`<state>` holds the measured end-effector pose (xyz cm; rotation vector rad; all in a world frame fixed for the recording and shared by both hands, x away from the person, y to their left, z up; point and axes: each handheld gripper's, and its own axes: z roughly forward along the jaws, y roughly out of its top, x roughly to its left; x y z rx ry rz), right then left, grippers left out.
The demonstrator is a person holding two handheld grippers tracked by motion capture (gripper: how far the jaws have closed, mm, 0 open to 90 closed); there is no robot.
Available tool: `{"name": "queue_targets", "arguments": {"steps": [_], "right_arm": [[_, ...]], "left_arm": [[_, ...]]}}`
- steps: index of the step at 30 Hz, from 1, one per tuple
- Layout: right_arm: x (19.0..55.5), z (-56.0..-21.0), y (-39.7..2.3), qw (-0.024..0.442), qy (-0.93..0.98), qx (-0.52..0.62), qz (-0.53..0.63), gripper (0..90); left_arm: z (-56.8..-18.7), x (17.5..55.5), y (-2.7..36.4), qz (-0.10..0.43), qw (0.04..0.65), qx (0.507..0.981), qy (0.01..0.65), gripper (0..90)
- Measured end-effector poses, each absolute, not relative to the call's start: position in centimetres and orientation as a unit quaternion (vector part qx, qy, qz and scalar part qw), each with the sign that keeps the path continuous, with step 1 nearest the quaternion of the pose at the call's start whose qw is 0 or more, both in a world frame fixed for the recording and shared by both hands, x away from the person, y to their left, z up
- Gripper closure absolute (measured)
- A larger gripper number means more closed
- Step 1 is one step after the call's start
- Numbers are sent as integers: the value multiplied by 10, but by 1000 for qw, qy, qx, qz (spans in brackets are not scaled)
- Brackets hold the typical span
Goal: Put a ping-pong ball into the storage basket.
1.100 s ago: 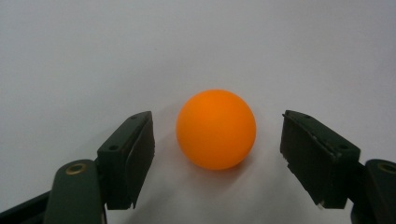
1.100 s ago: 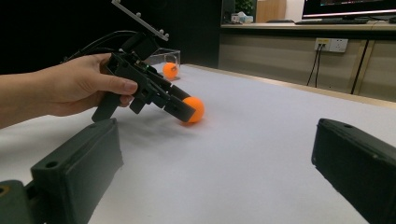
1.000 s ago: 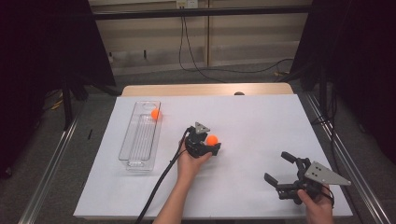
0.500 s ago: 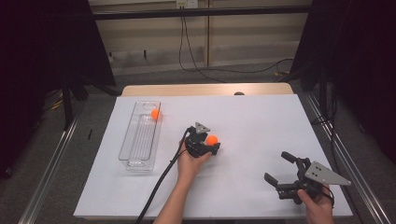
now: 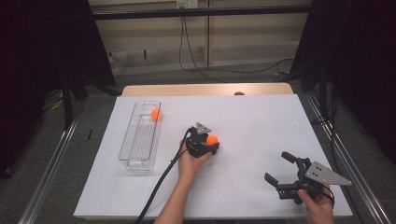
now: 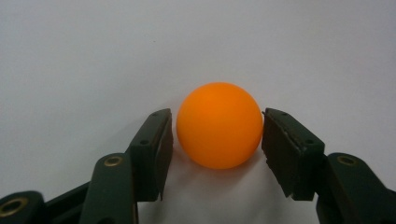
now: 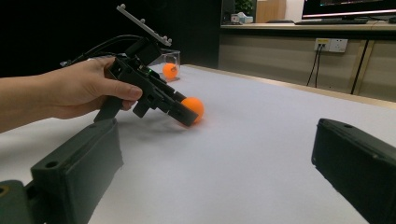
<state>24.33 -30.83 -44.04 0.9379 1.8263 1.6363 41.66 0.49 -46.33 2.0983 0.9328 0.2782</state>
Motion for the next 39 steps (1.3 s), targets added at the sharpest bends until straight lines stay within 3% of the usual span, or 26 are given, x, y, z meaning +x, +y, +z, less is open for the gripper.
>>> {"name": "queue_targets", "arguments": {"steps": [11,39], "right_arm": [[243,-440,-308,255,673,345,603,12],[243,-440,-308,255,673,346,602,11]], "left_arm": [[-463,417,6,113,402,830,369,502],[-445,407,15,83,409,841,344,508]]}}
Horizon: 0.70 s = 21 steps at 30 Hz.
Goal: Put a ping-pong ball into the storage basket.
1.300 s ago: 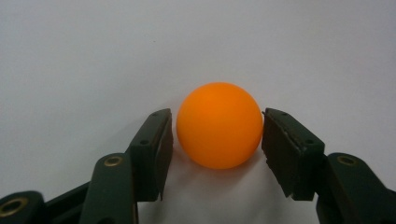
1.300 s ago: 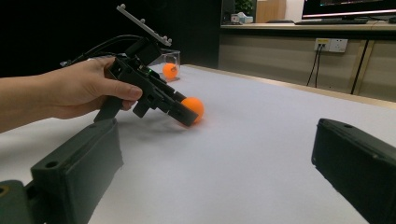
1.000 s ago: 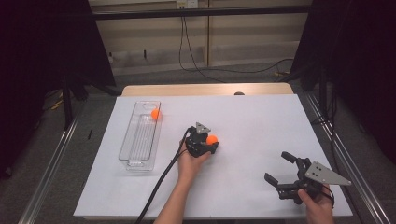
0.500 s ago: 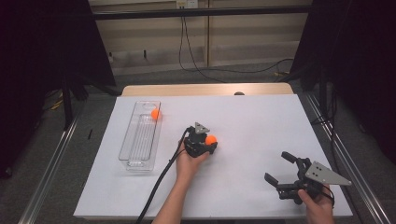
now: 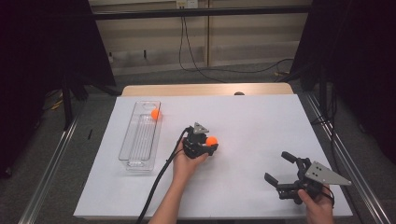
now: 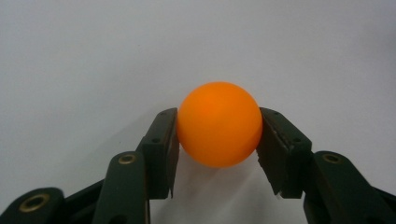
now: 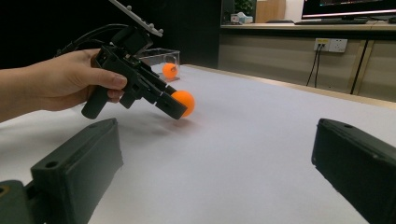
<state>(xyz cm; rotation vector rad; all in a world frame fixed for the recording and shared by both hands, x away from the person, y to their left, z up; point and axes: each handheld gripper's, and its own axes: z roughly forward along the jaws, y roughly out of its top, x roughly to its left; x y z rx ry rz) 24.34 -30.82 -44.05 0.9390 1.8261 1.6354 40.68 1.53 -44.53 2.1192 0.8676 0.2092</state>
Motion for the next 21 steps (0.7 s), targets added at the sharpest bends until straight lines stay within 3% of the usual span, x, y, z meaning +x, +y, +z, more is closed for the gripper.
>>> {"name": "queue_targets", "arguments": {"steps": [21], "right_arm": [[243,-441,-308,257,673,346,602,11]], "left_arm": [[-428,396,23,76,410,844,336,508]]}}
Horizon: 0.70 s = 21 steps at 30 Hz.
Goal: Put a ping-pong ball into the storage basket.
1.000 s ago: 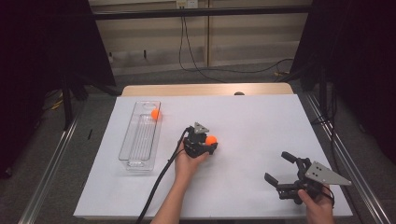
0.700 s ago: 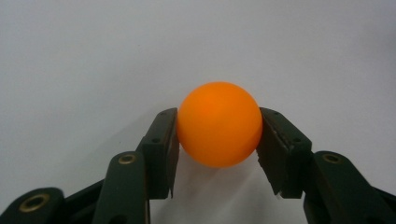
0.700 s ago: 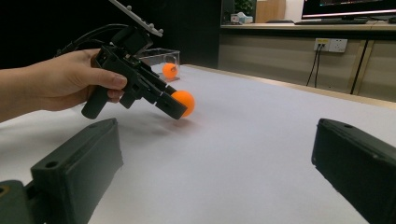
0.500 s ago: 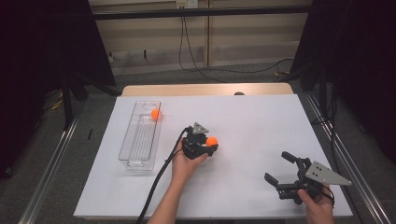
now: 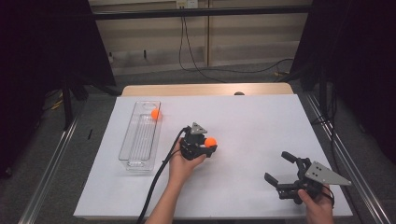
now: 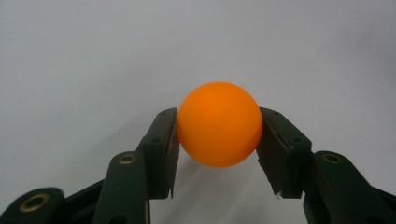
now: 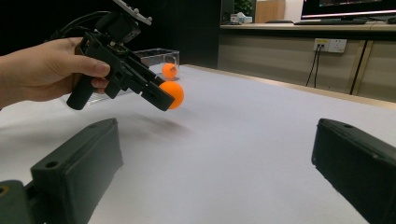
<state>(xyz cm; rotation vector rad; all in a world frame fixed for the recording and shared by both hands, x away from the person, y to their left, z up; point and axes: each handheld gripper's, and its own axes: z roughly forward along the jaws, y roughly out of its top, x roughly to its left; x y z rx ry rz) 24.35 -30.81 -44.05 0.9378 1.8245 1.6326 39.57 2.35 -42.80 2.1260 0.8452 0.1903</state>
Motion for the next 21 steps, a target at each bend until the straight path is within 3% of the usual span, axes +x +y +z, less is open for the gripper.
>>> {"name": "queue_targets", "arguments": {"steps": [21], "right_arm": [[244,-441,-308,257,673,346,601,11]], "left_arm": [[-415,389,32,81,411,846,330,509]]}}
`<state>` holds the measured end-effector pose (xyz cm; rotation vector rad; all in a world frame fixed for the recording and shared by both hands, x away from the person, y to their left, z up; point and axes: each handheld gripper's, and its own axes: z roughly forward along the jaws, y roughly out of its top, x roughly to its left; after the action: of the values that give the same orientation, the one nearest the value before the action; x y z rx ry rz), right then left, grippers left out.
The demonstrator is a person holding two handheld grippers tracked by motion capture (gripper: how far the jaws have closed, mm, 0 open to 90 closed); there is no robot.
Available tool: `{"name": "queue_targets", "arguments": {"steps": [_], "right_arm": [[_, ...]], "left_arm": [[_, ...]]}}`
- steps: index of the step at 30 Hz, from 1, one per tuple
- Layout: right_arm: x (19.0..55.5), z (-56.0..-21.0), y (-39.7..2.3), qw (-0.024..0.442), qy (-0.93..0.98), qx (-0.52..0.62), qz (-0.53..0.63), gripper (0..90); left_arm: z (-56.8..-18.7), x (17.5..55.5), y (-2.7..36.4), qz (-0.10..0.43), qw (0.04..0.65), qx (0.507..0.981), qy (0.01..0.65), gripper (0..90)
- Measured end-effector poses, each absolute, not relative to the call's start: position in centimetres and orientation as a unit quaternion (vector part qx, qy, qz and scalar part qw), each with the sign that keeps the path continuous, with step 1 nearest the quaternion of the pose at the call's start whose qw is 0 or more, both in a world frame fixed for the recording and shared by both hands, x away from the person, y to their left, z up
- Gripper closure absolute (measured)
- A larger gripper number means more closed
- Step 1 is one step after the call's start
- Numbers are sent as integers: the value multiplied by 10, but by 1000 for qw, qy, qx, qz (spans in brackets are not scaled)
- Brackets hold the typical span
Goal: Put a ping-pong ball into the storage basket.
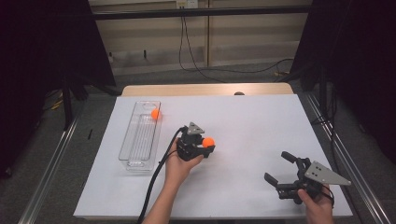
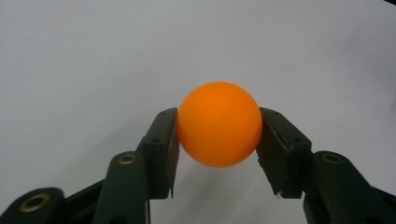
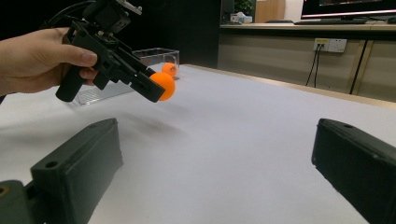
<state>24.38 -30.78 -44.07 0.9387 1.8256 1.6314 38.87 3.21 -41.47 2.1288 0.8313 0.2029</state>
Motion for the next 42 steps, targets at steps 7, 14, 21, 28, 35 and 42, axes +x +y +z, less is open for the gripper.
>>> {"name": "queue_targets", "arguments": {"steps": [7,14,21,28,35,42], "right_arm": [[244,-441,-308,257,673,346,602,11],[244,-441,-308,257,673,345,601,11],[244,-441,-308,257,673,346,601,11],[244,-440,-308,257,673,345,602,11],[244,-440,-308,258,673,345,602,11],[243,-440,-308,258,673,345,602,11]], "left_arm": [[-409,386,36,91,412,845,330,509],[-402,384,40,94,414,841,336,509],[-398,383,44,101,414,838,340,509],[-396,383,47,107,414,837,341,509],[-394,384,54,109,410,837,346,509],[-391,384,61,109,410,834,354,509]]}}
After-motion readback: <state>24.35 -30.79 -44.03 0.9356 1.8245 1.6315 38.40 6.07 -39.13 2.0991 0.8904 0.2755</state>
